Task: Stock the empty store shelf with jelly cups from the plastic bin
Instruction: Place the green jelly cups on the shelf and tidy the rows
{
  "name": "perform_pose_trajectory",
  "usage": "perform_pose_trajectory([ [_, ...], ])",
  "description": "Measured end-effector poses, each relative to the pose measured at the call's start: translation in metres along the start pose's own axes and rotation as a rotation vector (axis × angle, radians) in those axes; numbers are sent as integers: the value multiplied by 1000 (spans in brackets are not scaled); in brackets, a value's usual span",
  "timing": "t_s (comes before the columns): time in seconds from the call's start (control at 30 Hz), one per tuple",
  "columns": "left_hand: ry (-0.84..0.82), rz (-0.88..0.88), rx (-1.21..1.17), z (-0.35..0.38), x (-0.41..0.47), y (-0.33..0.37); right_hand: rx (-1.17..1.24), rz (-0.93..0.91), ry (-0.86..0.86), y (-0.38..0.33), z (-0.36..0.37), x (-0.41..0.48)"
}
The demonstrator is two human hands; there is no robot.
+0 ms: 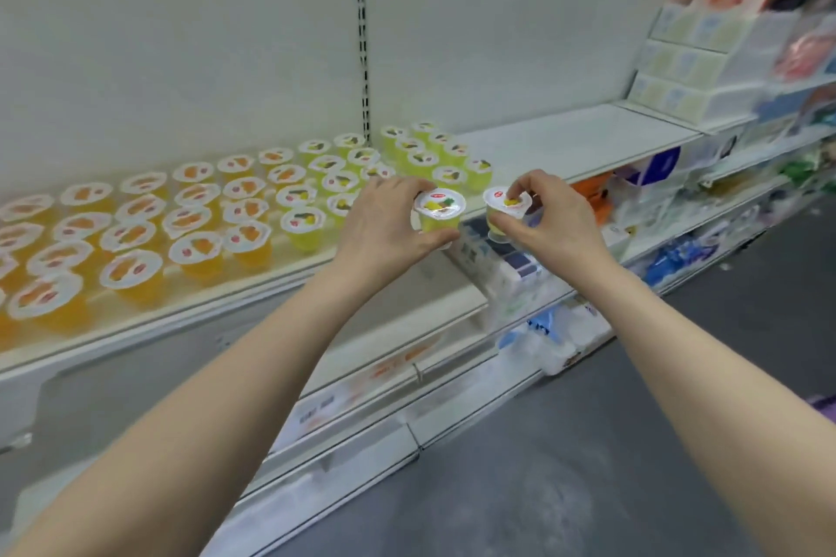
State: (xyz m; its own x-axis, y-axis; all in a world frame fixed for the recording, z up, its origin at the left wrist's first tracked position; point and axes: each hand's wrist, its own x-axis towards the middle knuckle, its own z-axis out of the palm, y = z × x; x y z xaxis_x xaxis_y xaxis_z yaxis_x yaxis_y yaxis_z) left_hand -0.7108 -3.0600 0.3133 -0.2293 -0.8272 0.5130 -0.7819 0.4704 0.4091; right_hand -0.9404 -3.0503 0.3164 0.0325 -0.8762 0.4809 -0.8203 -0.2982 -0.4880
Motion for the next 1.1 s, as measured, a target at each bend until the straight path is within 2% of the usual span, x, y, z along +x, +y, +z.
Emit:
perform_pose_trajectory([
  [0.33, 1, -113, 19, 48, 98, -12, 80, -37, 2, 77, 21, 111],
  [0.5, 72, -223, 30, 69, 144, -21, 156, -93, -34, 111, 39, 184],
  [0.87, 198, -483, 150, 111, 205, -35, 151, -162, -374, 173, 117, 289],
  [1.1, 221, -517, 196, 118, 218, -37, 152, -193, -429, 179, 150, 326],
])
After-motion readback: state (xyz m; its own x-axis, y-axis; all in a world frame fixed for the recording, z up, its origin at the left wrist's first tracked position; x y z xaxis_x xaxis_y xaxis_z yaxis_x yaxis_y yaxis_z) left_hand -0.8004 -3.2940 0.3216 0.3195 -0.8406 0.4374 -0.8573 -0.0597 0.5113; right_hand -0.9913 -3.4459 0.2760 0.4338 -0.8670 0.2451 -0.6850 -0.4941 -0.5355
